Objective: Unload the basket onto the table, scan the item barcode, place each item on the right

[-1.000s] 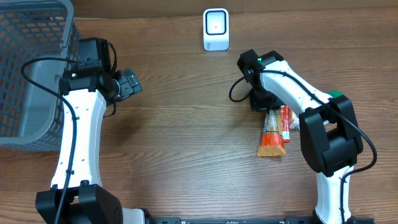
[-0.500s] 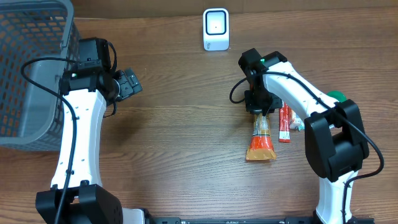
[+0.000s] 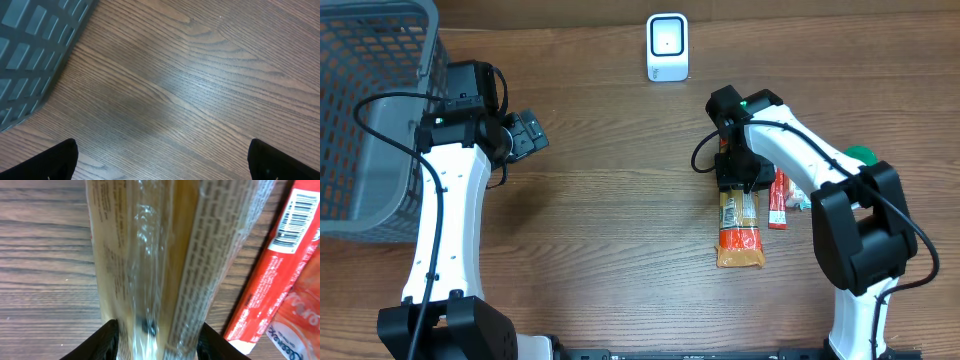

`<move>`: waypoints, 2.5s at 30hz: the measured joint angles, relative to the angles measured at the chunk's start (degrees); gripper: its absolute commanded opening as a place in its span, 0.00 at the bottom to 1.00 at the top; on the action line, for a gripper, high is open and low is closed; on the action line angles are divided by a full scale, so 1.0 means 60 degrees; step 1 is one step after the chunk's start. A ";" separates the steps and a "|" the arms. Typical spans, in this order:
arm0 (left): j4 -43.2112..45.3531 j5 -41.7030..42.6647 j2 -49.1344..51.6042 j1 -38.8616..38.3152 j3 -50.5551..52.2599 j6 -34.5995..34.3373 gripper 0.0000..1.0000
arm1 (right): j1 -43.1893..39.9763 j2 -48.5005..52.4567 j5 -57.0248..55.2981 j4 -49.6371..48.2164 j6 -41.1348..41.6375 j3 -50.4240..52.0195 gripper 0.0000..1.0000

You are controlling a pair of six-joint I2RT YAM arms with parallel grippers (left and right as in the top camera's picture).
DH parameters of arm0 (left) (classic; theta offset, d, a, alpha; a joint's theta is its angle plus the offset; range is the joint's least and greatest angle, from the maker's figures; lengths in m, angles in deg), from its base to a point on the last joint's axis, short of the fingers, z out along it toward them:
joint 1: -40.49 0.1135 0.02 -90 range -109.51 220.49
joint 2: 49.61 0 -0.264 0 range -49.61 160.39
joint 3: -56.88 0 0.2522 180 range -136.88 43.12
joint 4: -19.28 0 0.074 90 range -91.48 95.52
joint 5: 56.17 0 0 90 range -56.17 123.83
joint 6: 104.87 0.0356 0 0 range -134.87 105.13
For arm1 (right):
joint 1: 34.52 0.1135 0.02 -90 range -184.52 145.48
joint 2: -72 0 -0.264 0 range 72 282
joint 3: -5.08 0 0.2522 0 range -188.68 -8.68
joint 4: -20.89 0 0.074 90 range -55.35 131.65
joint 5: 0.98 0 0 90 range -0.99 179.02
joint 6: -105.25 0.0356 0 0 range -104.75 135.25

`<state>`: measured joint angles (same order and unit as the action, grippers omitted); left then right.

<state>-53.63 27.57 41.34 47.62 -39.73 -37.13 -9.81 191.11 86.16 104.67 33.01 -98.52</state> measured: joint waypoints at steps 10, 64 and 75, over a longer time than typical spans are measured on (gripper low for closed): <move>0.0000 0.0000 0.0000 0.0000 0.0000 0.0000 1.00 | -0.0379 -0.1781 -0.0033 0.0044 0.0000 0.0011 0.54; 0.0000 0.0004 0.0000 0.0000 0.0000 0.0000 1.00 | -0.0441 -0.2182 0.0018 -0.0674 0.0004 0.0102 1.00; 0.0000 0.0004 0.0000 0.0000 0.0000 0.0000 1.00 | -0.0441 -0.6175 0.0076 -0.0670 0.0000 0.0157 1.00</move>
<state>-53.63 27.59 41.34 47.62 -39.73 -37.13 -12.46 154.06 86.62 100.65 33.01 -97.58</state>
